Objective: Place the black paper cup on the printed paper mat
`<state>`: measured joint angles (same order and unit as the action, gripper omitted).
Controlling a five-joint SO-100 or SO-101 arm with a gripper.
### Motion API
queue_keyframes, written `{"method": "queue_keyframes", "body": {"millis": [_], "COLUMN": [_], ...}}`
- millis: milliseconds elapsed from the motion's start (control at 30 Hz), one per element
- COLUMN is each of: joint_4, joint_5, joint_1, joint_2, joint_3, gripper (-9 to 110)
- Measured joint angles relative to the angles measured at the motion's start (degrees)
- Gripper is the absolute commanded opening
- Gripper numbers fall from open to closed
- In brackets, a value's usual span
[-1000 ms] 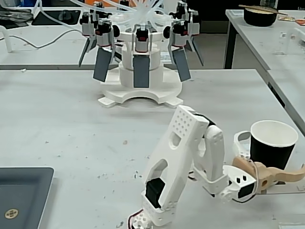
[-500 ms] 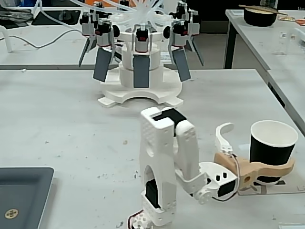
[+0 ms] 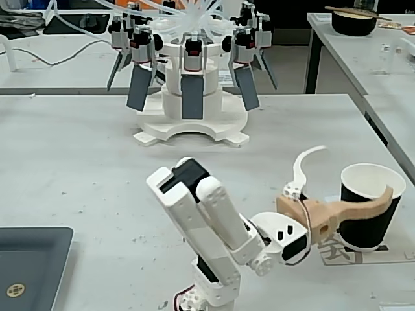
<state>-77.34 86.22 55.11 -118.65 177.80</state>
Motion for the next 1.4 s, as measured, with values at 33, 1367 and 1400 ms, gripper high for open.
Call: {"method": "queue_keyframes", "body": {"millis": [33,1367,1400], "joint_4": [0.00,13.97,13.97], "joint_5": [0.00,2.20,2.55], "joint_1": [-0.88,-54.93,-55.72], "joint_2": [-1.14,-4.22,-2.55], "joint_3": [0.18,-8.09,-9.23], "gripper": [30,16,16]}}
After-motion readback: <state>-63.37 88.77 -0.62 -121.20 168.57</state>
